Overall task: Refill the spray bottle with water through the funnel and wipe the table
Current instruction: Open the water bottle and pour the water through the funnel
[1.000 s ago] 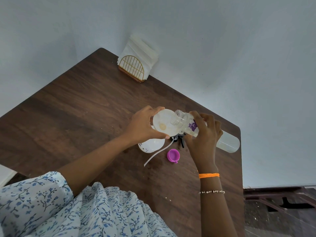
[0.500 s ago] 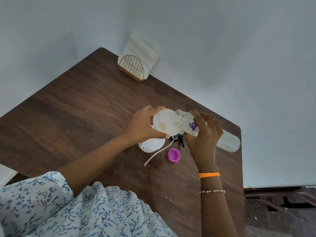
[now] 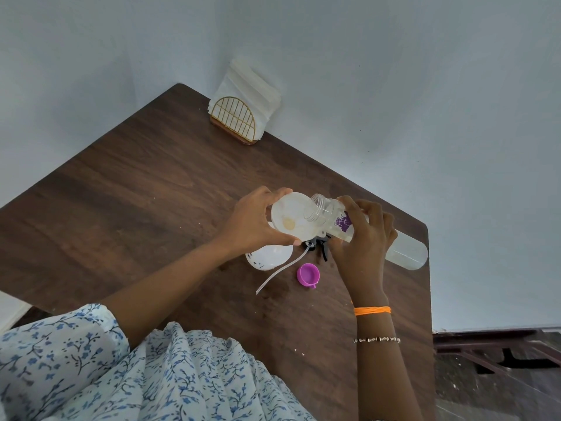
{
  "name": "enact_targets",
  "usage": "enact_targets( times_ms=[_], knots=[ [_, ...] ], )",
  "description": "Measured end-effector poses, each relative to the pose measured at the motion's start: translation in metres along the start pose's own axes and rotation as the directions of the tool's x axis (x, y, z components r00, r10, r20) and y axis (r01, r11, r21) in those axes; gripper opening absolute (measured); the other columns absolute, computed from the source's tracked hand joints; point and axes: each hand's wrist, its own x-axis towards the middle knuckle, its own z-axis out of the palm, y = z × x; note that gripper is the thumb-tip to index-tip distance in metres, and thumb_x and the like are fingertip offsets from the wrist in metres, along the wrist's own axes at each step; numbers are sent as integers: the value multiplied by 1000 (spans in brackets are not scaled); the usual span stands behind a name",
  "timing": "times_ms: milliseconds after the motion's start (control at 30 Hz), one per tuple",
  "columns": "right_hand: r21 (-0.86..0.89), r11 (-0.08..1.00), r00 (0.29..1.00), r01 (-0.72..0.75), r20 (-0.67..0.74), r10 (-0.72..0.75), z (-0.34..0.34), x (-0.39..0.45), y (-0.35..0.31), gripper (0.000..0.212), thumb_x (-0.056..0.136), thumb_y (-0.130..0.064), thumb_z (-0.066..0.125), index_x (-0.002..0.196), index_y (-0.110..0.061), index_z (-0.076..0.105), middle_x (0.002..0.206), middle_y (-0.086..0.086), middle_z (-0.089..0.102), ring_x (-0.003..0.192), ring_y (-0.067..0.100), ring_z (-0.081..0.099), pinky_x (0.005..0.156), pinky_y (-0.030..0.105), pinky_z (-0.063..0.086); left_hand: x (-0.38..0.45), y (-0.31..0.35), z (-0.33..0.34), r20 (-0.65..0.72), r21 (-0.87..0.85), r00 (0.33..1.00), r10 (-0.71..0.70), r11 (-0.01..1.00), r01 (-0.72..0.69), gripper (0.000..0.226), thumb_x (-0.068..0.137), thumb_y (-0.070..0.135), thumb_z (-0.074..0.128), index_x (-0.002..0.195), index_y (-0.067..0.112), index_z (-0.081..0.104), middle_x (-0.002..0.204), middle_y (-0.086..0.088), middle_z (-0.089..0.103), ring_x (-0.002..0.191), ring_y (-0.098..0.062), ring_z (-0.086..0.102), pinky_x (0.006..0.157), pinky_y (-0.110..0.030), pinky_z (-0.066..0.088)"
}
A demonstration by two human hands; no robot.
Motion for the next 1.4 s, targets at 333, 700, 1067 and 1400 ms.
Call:
enact_targets(
  times_ms=[333,700,1067,1400],
  knots=[
    [8,1000,1000,-3,2,3,-1,0,-2,64,57,-4,83,116,-16,62,112,12,58,106,31,47,84,35,30,-1,-1,0,2,-9,1000,3,1000,-3,90,58,47,82,136,30,41,120,1,52,104,-8,45,82,-22,42],
    [-5,1000,1000,5,1,-5,-3,2,-3,64,56,-1,81,115,-18,62,111,10,58,105,30,47,85,34,29,-2,-2,-1,-9,-26,1000,15,1000,-15,91,55,46,84,135,29,44,108,5,50,103,-11,49,82,-24,46],
    [-9,1000,1000,5,5,-5,-3,1,-4,64,56,-3,83,115,-17,62,111,11,58,105,31,48,85,34,29,-2,1,-3,-4,-30,1000,16,999,-16,90,56,45,84,135,28,43,108,5,50,102,-10,48,80,-22,42],
    [-11,1000,1000,0,7,0,-4,3,-4,64,57,-1,81,116,-17,62,112,12,58,106,32,47,85,35,29,-1,-1,0,-2,-11,1000,6,1000,-6,89,57,47,83,135,31,43,116,3,52,105,-10,47,82,-23,45]
  ],
)
